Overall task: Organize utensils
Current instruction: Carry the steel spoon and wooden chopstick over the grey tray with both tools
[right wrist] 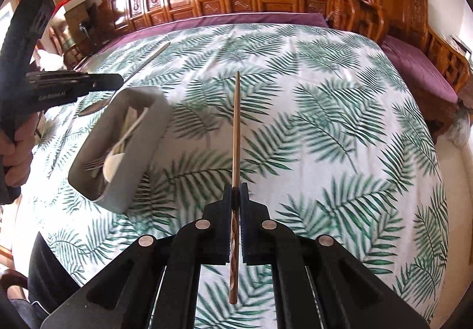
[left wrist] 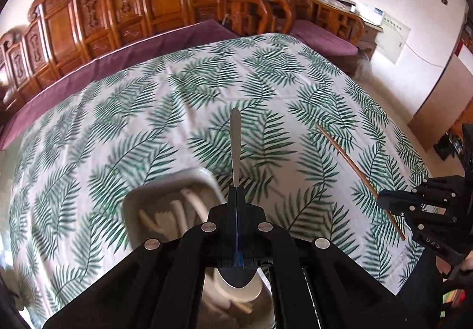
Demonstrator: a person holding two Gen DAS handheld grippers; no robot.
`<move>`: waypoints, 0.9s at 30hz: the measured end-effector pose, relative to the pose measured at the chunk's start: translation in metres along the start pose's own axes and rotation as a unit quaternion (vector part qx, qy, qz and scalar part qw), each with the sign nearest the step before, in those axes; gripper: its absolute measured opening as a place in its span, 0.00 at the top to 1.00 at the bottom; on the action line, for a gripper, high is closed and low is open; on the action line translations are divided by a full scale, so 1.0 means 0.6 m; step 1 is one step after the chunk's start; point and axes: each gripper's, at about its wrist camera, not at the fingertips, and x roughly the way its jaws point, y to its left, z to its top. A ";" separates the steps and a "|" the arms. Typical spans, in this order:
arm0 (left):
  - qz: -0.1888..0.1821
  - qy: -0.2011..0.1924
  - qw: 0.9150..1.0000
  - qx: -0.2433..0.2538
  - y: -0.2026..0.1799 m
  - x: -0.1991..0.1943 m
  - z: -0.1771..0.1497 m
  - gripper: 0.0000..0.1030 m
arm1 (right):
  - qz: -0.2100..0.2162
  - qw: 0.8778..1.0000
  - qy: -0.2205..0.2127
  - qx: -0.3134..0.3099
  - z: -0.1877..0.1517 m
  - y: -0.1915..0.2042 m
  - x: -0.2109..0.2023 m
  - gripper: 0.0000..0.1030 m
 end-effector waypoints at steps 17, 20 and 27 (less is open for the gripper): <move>0.009 0.015 0.997 -0.078 0.075 -0.008 -0.113 1.00 | 0.023 0.998 0.013 -0.058 0.024 0.117 0.017 0.94; 0.017 0.016 0.996 -0.087 0.086 -0.005 -0.118 1.00 | 0.023 0.998 0.015 -0.064 0.026 0.129 0.017 0.94; 0.028 0.002 0.995 -0.093 0.095 -0.016 -0.122 1.00 | 0.024 0.997 0.016 -0.078 0.034 0.156 0.017 0.94</move>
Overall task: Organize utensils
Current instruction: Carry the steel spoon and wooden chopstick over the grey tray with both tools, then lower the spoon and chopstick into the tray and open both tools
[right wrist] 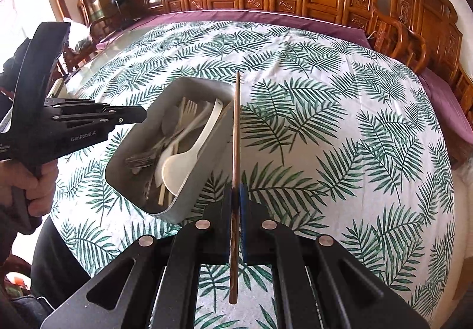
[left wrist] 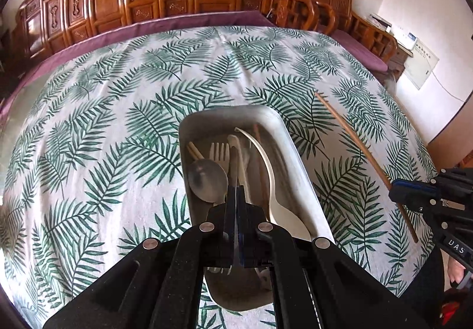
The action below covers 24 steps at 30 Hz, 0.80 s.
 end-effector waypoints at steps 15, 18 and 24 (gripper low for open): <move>0.043 -0.064 0.996 -0.038 0.065 -0.103 -0.035 0.71 | 0.033 0.999 0.012 -0.027 0.044 0.087 0.048 0.94; 0.049 -0.070 0.995 -0.044 0.082 -0.119 -0.039 0.65 | 0.037 0.999 0.019 -0.027 0.051 0.103 0.065 0.94; 0.056 -0.076 0.994 -0.053 0.106 -0.135 -0.048 0.48 | 0.042 0.998 0.042 0.004 0.064 0.111 0.103 0.94</move>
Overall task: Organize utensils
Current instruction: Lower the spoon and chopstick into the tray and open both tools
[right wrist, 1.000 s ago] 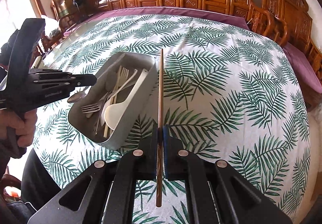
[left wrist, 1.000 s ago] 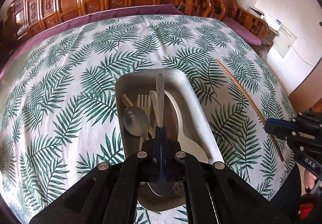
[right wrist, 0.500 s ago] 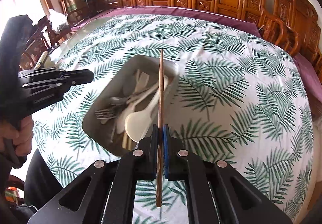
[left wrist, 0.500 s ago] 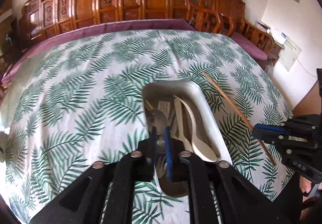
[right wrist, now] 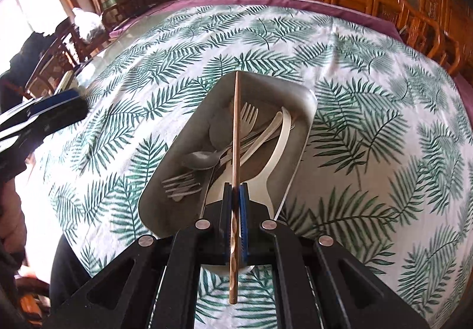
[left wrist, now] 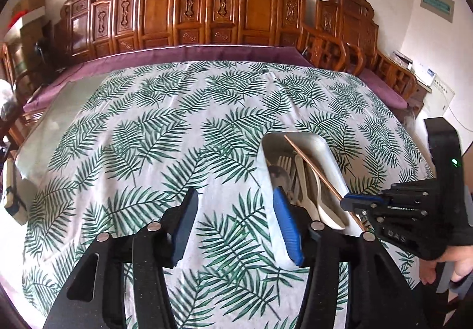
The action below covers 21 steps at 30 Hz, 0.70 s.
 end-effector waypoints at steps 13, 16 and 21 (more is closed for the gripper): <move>-0.001 0.003 1.000 -0.001 0.015 -0.003 -0.023 0.44 | 0.004 0.999 0.021 0.032 0.018 -0.001 0.047 0.94; -0.002 0.001 1.000 0.001 0.010 -0.007 -0.023 0.43 | 0.006 0.999 0.023 0.037 0.018 -0.001 0.050 0.94; -0.007 -0.002 1.000 0.005 -0.001 -0.013 -0.024 0.38 | 0.011 1.000 0.002 0.022 0.021 0.005 0.040 0.93</move>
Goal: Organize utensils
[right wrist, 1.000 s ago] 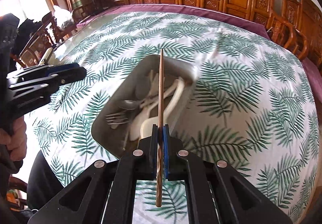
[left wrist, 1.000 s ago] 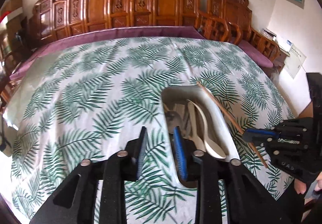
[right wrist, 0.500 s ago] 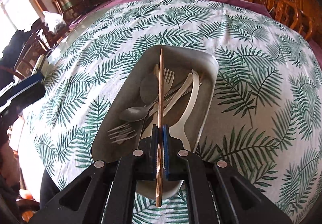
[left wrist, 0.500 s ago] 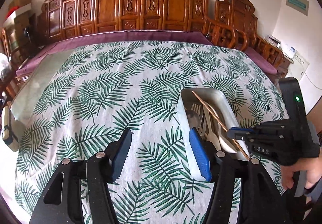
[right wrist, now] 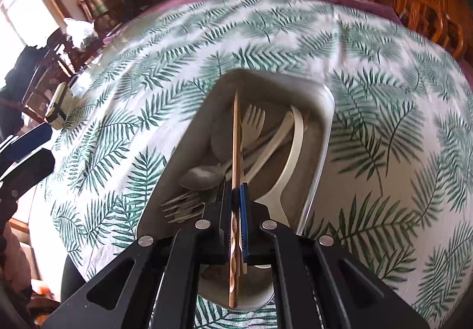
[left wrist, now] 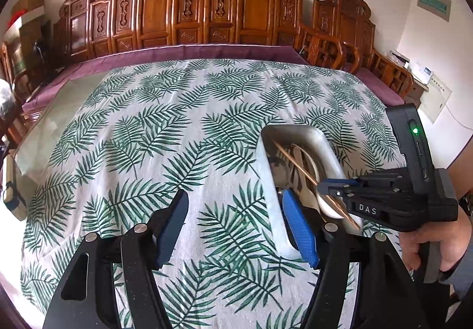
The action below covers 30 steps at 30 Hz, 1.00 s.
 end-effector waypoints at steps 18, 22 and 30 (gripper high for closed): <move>0.012 -0.012 1.000 0.022 -0.062 -0.047 -0.011 0.13 | -0.008 0.998 -0.066 -0.004 -0.051 -0.019 -0.116 0.93; 0.021 -0.020 0.999 0.026 -0.088 -0.067 -0.016 0.08 | -0.018 0.996 -0.084 -0.001 -0.079 -0.031 -0.158 0.75; 0.025 -0.029 0.999 0.023 -0.140 -0.096 -0.037 0.08 | -0.067 0.988 -0.136 0.019 -0.149 -0.063 -0.251 0.12</move>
